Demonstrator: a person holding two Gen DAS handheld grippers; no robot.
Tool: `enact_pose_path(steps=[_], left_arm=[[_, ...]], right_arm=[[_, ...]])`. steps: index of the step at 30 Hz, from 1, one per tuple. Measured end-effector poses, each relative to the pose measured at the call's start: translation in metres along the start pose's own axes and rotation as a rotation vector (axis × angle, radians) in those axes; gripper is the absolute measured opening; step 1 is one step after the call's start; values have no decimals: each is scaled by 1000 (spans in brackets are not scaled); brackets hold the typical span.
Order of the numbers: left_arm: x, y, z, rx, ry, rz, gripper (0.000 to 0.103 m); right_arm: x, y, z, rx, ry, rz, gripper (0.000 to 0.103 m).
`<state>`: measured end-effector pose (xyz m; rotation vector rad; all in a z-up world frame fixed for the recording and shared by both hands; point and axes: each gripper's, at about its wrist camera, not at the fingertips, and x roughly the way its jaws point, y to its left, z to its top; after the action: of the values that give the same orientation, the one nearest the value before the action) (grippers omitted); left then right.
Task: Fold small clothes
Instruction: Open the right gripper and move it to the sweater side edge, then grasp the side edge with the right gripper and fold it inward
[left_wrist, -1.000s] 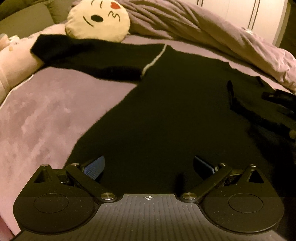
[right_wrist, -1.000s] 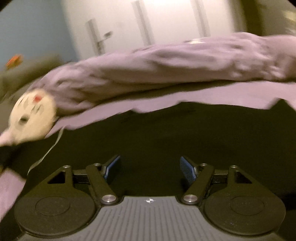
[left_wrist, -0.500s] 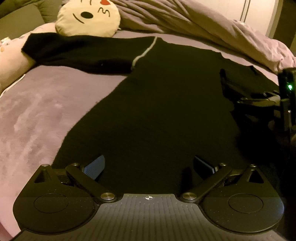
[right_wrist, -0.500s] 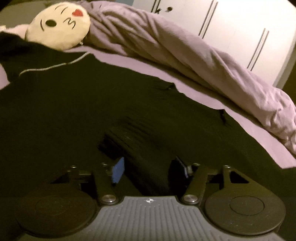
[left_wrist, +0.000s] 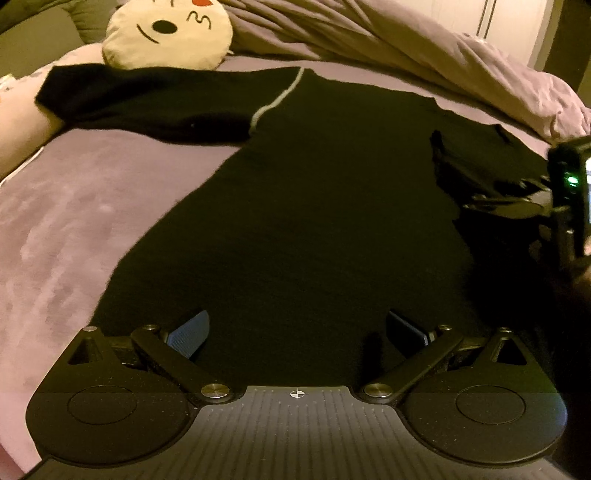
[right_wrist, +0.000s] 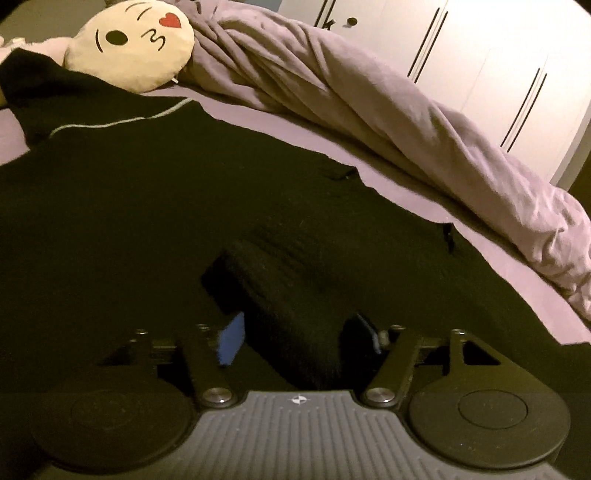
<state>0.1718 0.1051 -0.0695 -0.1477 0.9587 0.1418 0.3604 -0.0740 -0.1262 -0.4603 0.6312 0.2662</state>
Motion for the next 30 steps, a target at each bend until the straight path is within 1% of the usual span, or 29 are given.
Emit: enact_pose_path(steps=[1,2,3,4,7,10,12,13,15,18,20,22,23,24,25,28,30], left_arm=[[0,-1,0,1,1,-1,103],[0,-1,0,2,0,-2,103],[0,-2,1,5,-1,-3,103],[0,-1,0,7,1,-2,103],[-1,-1,1,12,-5,-5,103],[-2,1,1,16,-14,-1,103],[-2,2,2,11,-15,-3,103],[-2,3,1,7,-13,-4,103],[-2,4,2,1,-12,-9,103],[-5,4,2,-5,-17,-9,103],[-6,4,1,-4,-17,-11,103],[-6,4,1,2,-12,-6,103],[-6,3,1,8,-12,-3,103],[-7,3,1,14,-13,-1,103],[-8,4,2,17,-16,3,103],[-8,7,3,11,-18,16,103],[-8,8,4,-7,-19,14,103]], right_arm=[[1,0,2,-7,-8,-4,41],[1,1,3,-9,-19,-15,22],[0,0,4,-1,-27,-33,12],[-3,-5,5,31,-37,-36,12],[-15,-29,4,203,-77,-6,11],[-33,-64,8,456,-145,56,11],[-45,-84,17,581,-196,87,11],[-49,-88,22,597,-219,88,11],[-55,-88,35,575,-251,90,11],[-52,-74,48,521,-263,118,11],[-43,-60,52,479,-246,153,12],[-30,-46,51,467,-176,228,21],[-27,-44,47,485,-154,256,28],[-28,-45,40,511,-158,274,28],[-32,-46,33,526,-163,274,28],[-51,-62,7,572,-174,245,28],[-65,-78,-15,629,-170,198,29]])
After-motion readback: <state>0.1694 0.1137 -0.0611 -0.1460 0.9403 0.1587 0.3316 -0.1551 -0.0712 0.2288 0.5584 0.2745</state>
